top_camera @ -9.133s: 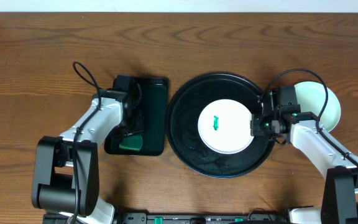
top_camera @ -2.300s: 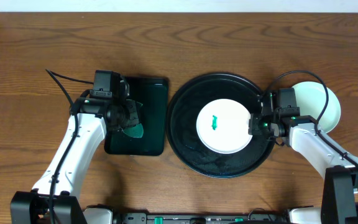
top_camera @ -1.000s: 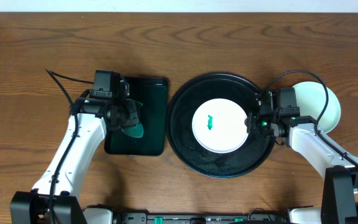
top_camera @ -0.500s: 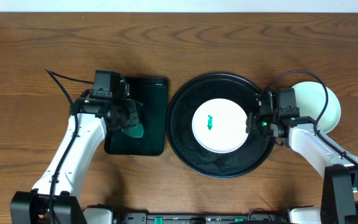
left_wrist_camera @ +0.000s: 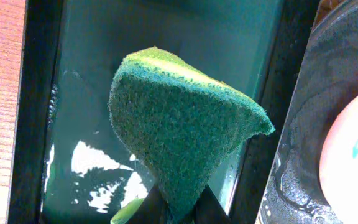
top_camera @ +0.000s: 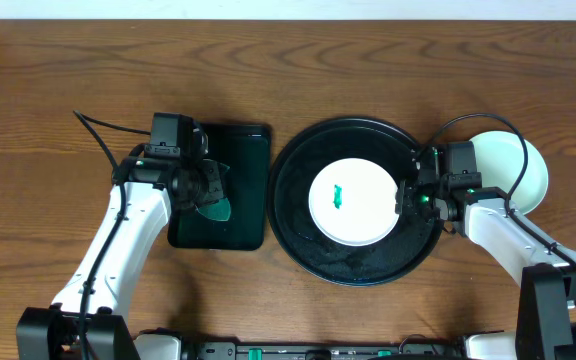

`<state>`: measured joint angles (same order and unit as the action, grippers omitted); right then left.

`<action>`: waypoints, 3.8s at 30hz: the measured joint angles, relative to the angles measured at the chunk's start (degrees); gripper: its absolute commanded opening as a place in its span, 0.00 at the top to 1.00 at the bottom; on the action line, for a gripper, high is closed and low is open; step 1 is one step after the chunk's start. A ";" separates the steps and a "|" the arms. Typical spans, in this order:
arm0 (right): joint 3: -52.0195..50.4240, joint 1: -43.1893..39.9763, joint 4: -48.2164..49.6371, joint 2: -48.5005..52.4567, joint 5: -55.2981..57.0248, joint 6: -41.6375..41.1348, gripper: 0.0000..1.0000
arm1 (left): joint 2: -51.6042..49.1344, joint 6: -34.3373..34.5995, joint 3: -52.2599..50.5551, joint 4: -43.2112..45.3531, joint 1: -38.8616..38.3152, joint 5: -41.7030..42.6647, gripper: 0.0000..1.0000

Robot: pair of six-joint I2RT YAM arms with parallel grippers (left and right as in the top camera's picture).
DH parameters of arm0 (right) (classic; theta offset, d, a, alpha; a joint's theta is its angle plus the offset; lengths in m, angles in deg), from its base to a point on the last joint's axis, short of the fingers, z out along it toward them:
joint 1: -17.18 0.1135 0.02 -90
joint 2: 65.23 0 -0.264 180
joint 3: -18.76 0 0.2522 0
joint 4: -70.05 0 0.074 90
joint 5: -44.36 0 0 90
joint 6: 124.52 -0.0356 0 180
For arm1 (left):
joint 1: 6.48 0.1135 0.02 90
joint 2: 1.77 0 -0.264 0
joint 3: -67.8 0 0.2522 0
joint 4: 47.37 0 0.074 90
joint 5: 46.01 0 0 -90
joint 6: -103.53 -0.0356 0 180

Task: Clean dirty plates on tray and stack at the side

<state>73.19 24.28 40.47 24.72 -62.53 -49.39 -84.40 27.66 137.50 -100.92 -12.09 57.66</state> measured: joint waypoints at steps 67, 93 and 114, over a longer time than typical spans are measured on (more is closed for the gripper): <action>-0.02 0.00 -0.35 0.00 -0.33 -0.90 0.99 | -33.24 16.37 33.40 -9.68 -36.70 -9.55 0.93; -0.02 0.37 -0.81 0.02 -2.21 -4.13 0.93 | -33.86 17.20 33.40 -5.95 -36.98 -9.57 0.93; -0.13 0.37 -0.81 0.11 -1.55 -4.22 0.99 | -33.97 18.29 33.33 -5.64 -36.98 -10.78 0.93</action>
<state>73.06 24.65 39.67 24.83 -64.08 -53.61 -118.36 45.96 170.83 -106.56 -49.07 46.88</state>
